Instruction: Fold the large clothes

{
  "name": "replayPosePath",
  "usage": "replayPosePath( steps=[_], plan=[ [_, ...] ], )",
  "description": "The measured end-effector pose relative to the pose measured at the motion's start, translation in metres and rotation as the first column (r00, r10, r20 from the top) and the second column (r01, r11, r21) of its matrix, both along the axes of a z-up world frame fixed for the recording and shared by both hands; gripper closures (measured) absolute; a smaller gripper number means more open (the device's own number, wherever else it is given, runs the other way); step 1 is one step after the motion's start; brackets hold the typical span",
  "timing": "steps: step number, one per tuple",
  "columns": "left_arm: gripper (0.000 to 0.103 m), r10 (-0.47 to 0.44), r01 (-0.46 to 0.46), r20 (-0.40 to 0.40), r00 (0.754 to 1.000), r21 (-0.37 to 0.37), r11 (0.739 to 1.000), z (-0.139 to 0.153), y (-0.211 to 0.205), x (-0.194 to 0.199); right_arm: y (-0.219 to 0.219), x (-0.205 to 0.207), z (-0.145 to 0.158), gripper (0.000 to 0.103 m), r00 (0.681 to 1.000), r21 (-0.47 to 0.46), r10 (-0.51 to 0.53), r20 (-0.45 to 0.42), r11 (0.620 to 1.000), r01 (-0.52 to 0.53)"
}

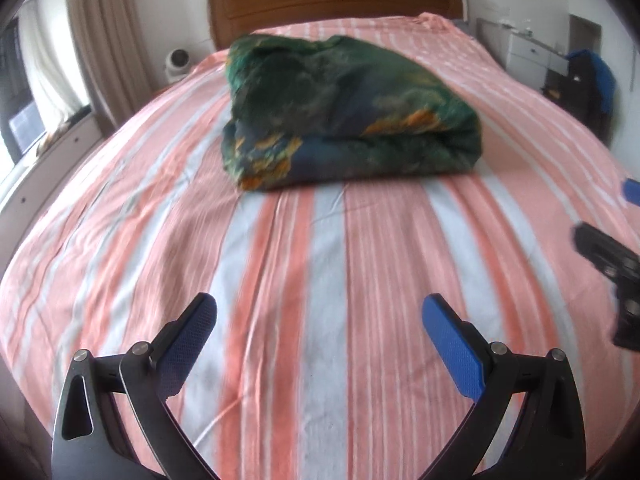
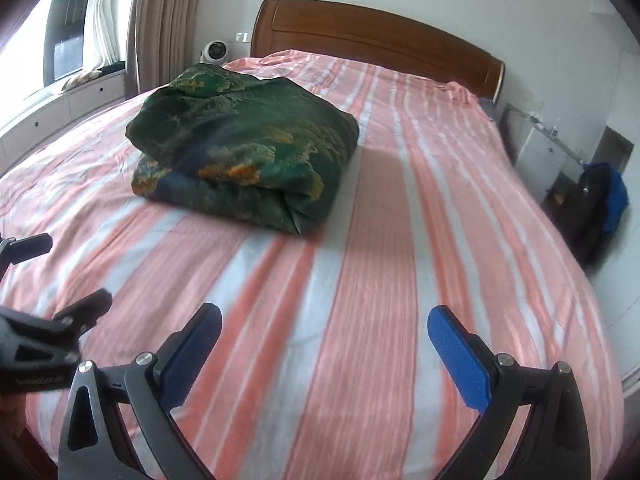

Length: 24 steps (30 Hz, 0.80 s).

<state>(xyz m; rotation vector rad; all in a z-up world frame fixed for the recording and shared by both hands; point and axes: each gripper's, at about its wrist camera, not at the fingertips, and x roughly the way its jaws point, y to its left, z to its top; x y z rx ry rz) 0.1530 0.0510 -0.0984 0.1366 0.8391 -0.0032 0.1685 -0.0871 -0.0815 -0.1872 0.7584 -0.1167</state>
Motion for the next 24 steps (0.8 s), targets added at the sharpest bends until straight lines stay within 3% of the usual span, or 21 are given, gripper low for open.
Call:
replayPosePath(
  steps=[7, 10, 14, 24],
  plan=[
    [0.0, 0.05, -0.048, -0.09, 0.995, 0.025, 0.999, -0.043, 0.001, 0.012, -0.006, -0.006, -0.017, 0.001, 1.0, -0.006, -0.017, -0.001, 1.0, 0.017],
    [0.0, 0.056, -0.058, -0.046, 0.997, -0.037, 0.998, -0.051, 0.008, 0.009, -0.01, 0.002, -0.044, 0.001, 0.999, -0.003, -0.026, -0.033, 1.0, 0.026],
    [0.0, 0.062, -0.065, -0.059, 0.996, -0.034, 0.997, -0.051, 0.005, 0.01, -0.022, 0.011, -0.087, 0.001, 0.992, 0.042, -0.045, -0.121, 0.998, 0.051],
    [0.0, 0.059, -0.061, -0.045, 0.997, -0.044, 0.997, -0.053, 0.004, 0.012, -0.028, 0.01, -0.089, 0.0, 0.991, 0.086, -0.043, -0.127, 0.995, 0.055]
  ],
)
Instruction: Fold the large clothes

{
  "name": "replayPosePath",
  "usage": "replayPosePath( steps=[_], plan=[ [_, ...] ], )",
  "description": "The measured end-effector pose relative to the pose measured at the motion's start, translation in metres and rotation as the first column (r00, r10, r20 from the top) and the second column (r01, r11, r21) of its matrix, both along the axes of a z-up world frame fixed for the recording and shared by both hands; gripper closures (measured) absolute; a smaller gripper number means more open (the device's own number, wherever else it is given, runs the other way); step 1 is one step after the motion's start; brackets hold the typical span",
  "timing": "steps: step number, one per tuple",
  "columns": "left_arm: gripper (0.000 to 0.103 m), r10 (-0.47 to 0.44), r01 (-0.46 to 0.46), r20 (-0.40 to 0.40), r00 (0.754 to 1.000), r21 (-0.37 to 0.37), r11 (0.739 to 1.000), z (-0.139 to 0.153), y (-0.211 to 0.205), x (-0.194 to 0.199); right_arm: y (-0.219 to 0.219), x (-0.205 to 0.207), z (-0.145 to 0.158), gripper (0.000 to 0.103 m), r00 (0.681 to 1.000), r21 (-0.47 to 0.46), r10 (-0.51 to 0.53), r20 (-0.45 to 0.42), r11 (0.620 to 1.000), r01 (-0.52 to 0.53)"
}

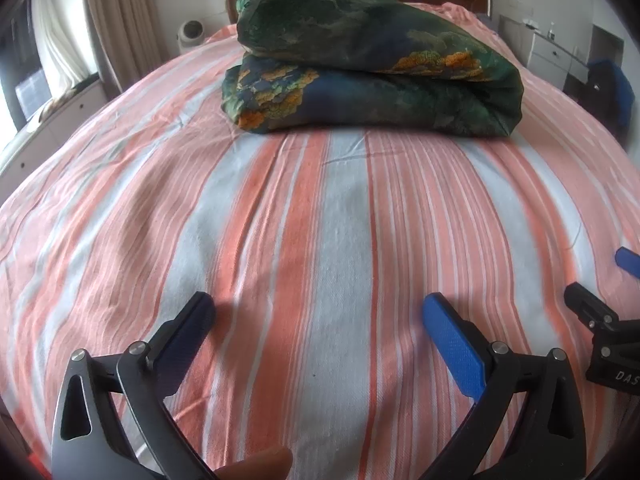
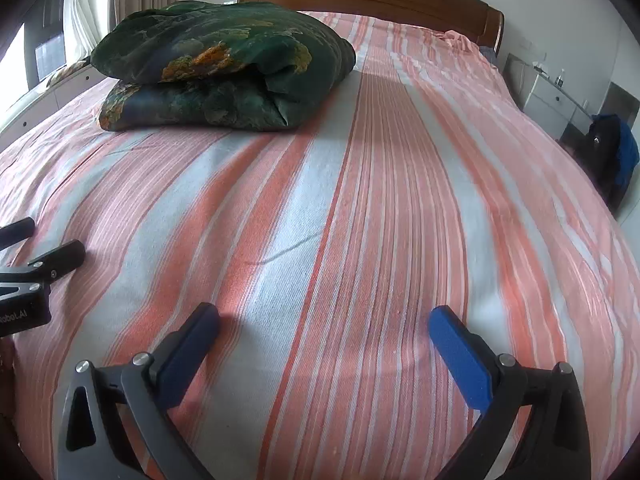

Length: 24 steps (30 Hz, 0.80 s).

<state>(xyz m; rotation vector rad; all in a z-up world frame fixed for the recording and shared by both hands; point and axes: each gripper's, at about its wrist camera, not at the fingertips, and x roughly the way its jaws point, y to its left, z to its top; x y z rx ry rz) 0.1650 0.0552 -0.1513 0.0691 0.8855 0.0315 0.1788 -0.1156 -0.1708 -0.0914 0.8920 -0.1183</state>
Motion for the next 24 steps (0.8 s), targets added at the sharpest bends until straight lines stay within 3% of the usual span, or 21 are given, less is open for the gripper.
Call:
replayPosePath(
  steps=[24],
  plan=[
    [0.0, 0.006, -0.007, 0.056, 0.998, 0.009, 1.0, -0.0049, -0.0048, -0.0033, -0.0058, 0.0015, -0.0013, 0.0, 1.0, 0.025, 0.0, -0.006, 1.0, 0.0]
  ],
)
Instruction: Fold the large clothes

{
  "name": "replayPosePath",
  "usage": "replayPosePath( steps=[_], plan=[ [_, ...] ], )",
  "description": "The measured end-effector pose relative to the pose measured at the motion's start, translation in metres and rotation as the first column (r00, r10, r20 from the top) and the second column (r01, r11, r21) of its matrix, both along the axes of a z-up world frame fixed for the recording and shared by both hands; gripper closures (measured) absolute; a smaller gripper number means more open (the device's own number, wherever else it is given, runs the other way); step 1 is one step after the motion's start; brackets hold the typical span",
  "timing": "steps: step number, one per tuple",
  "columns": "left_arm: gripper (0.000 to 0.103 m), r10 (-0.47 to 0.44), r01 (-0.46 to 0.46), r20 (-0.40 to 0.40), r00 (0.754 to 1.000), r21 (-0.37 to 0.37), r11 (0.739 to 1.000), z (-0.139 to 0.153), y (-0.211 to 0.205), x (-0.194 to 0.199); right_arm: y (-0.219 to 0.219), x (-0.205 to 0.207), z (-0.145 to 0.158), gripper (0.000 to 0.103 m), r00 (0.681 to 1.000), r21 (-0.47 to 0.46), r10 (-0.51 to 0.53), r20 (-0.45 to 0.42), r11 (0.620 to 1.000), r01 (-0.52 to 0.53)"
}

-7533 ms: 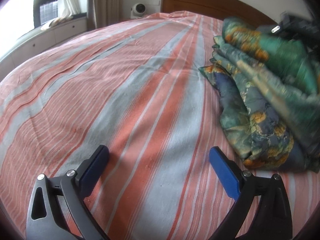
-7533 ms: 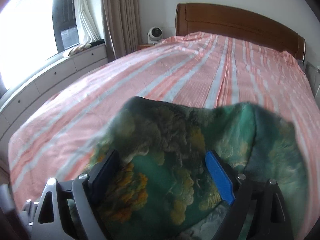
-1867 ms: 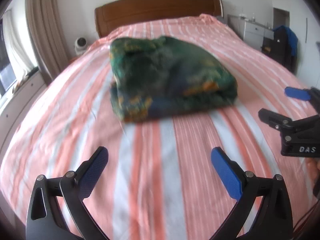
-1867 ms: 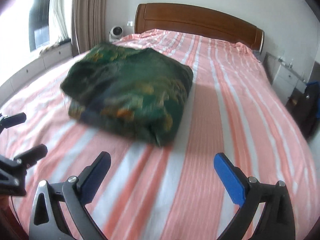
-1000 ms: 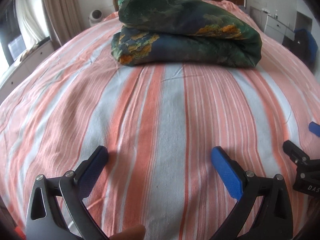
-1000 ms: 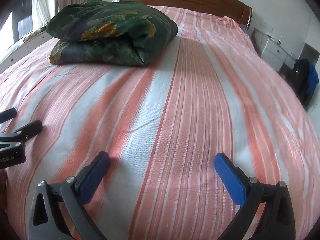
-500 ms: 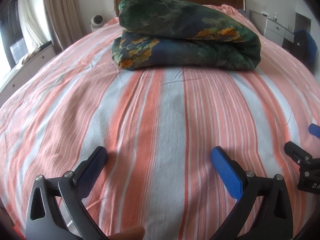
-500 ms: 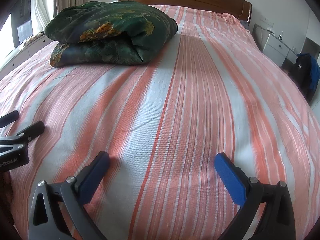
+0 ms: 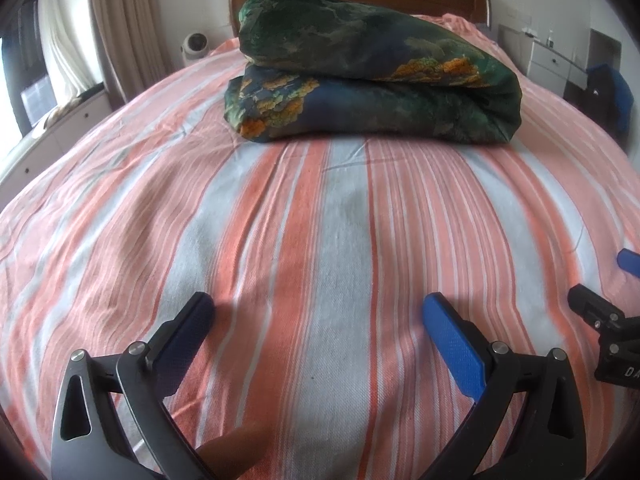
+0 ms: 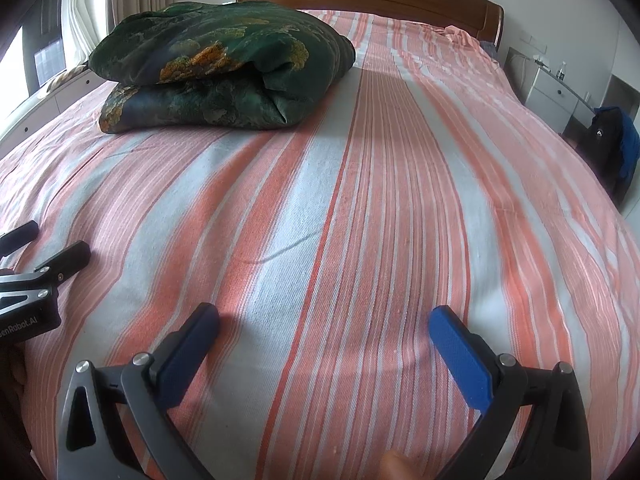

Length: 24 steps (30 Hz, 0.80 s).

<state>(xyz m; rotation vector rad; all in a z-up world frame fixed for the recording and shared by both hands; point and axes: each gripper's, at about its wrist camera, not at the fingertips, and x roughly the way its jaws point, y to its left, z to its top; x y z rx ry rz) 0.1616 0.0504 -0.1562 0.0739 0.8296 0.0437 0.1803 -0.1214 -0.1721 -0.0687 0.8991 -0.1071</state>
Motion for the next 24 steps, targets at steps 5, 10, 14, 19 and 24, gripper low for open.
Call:
replayPosePath(
  steps=[5, 10, 14, 19, 24],
  plan=[
    [0.0, -0.001, 0.001, -0.002, 1.0, -0.01, 1.0, -0.0006, -0.0002, 0.0004, 0.0001, -0.0002, -0.0003, 0.0, 1.0, -0.001, 0.0, 0.0, 1.0, 0.0],
    [0.0, -0.001, 0.001, -0.003, 1.0, -0.021, 1.0, -0.0014, 0.0, 0.001, 0.0001, -0.0002, -0.0005, 0.0, 1.0, 0.0, 0.0, 0.0, 1.0, 0.0],
    [0.0, -0.001, 0.001, -0.001, 1.0, -0.02, 1.0, -0.0016, -0.0001, 0.0006, 0.0, -0.0001, -0.0003, 0.0, 1.0, 0.0, -0.001, -0.001, 1.0, 0.001],
    [0.0, -0.001, 0.001, 0.0, 1.0, -0.021, 1.0, -0.0017, -0.0003, 0.0003, -0.0002, -0.0003, -0.0004, 0.0, 1.0, 0.0, -0.001, 0.0, 1.0, 0.001],
    [0.0, -0.001, 0.001, -0.001, 1.0, -0.022, 1.0, -0.0019, -0.0003, 0.0002, -0.0002, -0.0004, -0.0006, 0.0, 1.0, 0.001, -0.001, 0.0, 1.0, 0.001]
  ],
)
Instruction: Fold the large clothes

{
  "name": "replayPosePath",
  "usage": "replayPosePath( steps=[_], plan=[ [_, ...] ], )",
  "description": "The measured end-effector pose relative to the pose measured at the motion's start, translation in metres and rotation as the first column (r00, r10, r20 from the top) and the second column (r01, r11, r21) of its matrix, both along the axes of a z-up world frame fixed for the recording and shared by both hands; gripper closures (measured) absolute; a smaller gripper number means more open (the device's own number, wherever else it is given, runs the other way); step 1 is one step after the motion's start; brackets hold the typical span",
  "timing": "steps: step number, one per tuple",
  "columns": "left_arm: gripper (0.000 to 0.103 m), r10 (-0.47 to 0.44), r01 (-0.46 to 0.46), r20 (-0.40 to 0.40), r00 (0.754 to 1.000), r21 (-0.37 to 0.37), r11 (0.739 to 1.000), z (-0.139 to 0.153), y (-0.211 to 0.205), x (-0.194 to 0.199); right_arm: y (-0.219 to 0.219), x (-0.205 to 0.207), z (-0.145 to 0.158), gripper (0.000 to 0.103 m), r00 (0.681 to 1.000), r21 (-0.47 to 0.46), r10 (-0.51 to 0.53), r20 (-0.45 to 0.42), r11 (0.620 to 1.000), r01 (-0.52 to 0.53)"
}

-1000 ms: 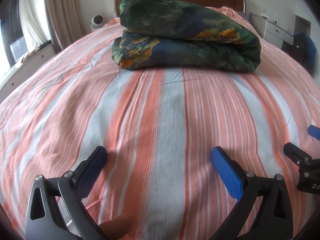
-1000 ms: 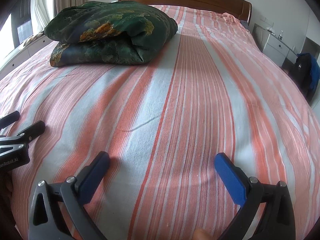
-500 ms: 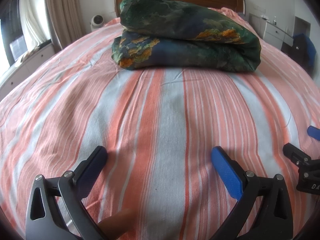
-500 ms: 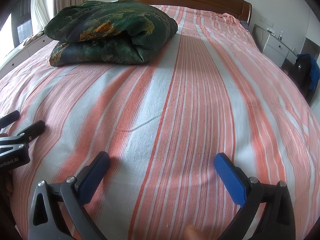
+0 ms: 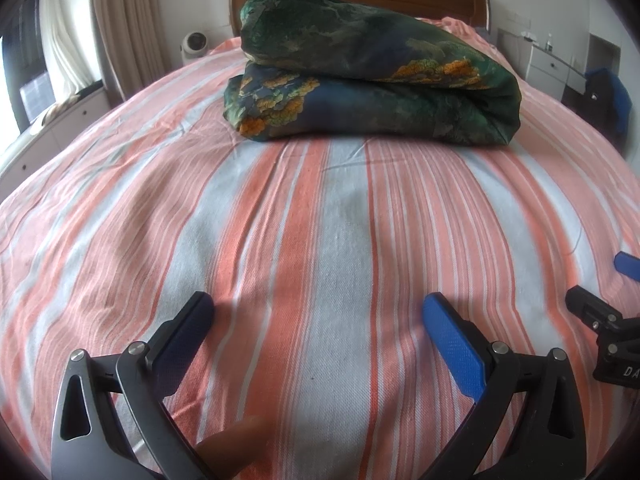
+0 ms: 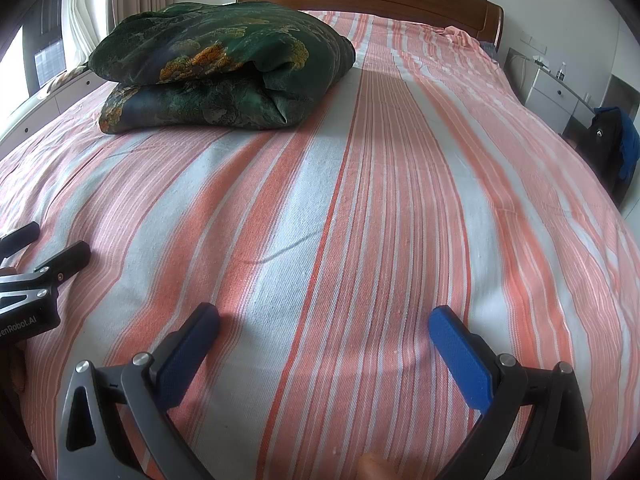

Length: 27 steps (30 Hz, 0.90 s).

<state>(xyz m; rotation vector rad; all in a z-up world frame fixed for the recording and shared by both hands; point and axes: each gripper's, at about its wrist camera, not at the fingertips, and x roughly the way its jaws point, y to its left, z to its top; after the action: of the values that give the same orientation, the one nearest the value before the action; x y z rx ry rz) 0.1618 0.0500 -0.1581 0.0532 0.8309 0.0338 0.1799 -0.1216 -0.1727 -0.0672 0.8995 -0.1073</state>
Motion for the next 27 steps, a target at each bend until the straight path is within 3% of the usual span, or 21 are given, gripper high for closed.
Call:
replayPosePath(
  steps=[7, 12, 21, 27],
  plan=[
    [0.0, -0.012, 0.012, -0.033, 0.999, -0.02, 1.0, 0.003, 0.002, 0.006, 0.0, 0.002, 0.0, 0.0, 1.0, 0.009, 0.002, 0.002, 1.0, -0.002],
    [0.0, -0.01, 0.011, -0.051, 0.999, 0.033, 0.999, 0.03, 0.001, -0.005, 0.0, 0.002, 0.009, 0.0, 0.999, -0.001, 0.031, -0.028, 1.0, -0.032],
    [0.0, -0.025, 0.024, 0.075, 0.997, 0.015, 1.0, 0.122, -0.001, -0.073, -0.001, -0.067, 0.081, 0.0, 0.996, 0.079, -0.014, 0.087, 0.997, 0.007],
    [0.0, -0.02, 0.021, 0.135, 0.991, -0.006, 1.0, 0.158, -0.007, -0.107, 0.011, -0.106, 0.127, 0.0, 0.992, 0.087, -0.029, 0.122, 0.996, 0.018]
  ],
)
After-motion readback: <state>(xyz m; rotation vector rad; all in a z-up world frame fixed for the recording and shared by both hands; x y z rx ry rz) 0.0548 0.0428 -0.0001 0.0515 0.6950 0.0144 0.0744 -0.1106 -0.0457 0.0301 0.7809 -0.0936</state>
